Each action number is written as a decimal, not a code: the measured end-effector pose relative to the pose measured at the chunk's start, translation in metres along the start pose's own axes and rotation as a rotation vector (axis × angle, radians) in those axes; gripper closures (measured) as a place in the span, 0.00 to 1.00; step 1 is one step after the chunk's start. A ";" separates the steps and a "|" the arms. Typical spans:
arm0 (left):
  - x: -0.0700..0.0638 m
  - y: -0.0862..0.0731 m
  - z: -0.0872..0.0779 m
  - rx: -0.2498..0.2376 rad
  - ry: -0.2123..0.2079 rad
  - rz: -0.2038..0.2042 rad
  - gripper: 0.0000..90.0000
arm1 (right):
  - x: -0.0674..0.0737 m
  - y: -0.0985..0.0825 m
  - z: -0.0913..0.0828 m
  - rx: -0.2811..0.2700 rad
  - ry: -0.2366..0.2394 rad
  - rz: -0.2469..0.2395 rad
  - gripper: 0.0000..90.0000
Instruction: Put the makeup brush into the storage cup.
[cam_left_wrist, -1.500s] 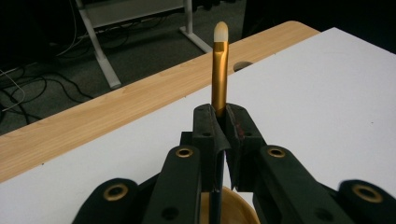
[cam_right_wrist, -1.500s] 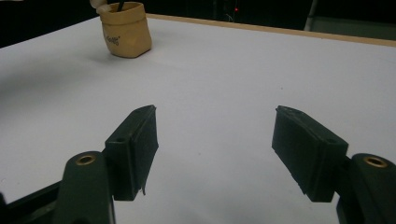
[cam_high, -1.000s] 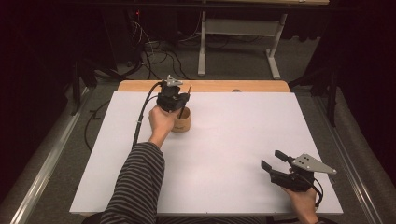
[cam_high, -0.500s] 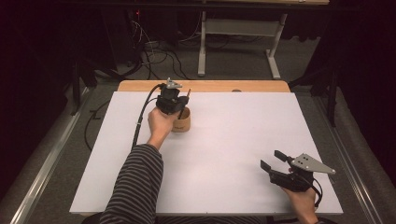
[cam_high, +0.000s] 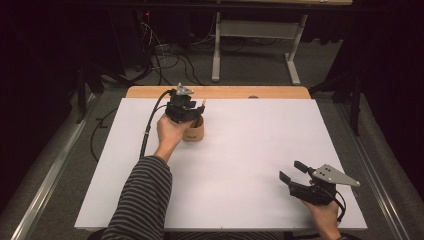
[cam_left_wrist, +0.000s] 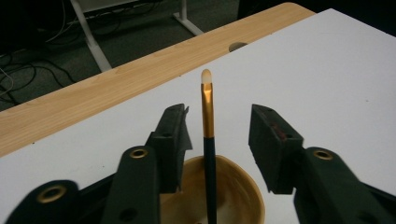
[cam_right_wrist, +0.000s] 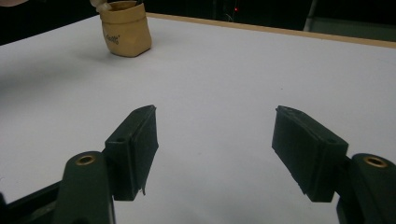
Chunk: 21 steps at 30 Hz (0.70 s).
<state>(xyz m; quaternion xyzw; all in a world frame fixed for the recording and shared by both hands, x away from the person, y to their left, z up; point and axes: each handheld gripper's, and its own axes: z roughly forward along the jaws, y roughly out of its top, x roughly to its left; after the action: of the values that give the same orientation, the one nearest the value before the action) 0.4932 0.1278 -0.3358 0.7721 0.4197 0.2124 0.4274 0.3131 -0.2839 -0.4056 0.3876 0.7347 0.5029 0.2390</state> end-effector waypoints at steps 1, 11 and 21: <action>-0.001 0.000 -0.002 -0.002 0.001 0.002 0.61 | 0.000 0.000 0.000 -0.002 0.001 0.002 0.37; -0.006 0.005 -0.022 -0.048 -0.028 -0.002 0.51 | 0.000 0.001 -0.002 -0.011 0.002 0.002 0.37; -0.004 0.003 -0.038 -0.070 -0.054 -0.015 0.41 | 0.001 0.000 -0.002 -0.008 0.005 0.010 0.37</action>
<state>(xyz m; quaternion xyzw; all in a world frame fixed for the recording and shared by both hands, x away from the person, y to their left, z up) 0.4665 0.1421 -0.3120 0.7588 0.4062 0.2029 0.4670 0.3113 -0.2843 -0.4048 0.3890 0.7312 0.5080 0.2365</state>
